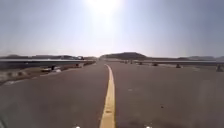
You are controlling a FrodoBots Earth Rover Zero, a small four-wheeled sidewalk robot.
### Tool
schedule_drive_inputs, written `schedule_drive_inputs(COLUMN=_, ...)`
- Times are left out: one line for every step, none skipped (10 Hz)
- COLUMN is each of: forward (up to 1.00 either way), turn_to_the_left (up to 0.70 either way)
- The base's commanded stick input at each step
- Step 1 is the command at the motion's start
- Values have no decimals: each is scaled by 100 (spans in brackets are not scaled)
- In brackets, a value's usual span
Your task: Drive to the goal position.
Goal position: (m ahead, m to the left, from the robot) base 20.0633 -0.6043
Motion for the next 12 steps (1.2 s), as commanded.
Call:
schedule_drive_inputs(forward=70, turn_to_the_left=0)
schedule_drive_inputs(forward=70, turn_to_the_left=0)
schedule_drive_inputs(forward=70, turn_to_the_left=0)
schedule_drive_inputs(forward=70, turn_to_the_left=0)
schedule_drive_inputs(forward=70, turn_to_the_left=0)
schedule_drive_inputs(forward=70, turn_to_the_left=0)
schedule_drive_inputs(forward=70, turn_to_the_left=0)
schedule_drive_inputs(forward=70, turn_to_the_left=0)
schedule_drive_inputs(forward=70, turn_to_the_left=0)
schedule_drive_inputs(forward=70, turn_to_the_left=0)
schedule_drive_inputs(forward=70, turn_to_the_left=0)
schedule_drive_inputs(forward=70, turn_to_the_left=0)
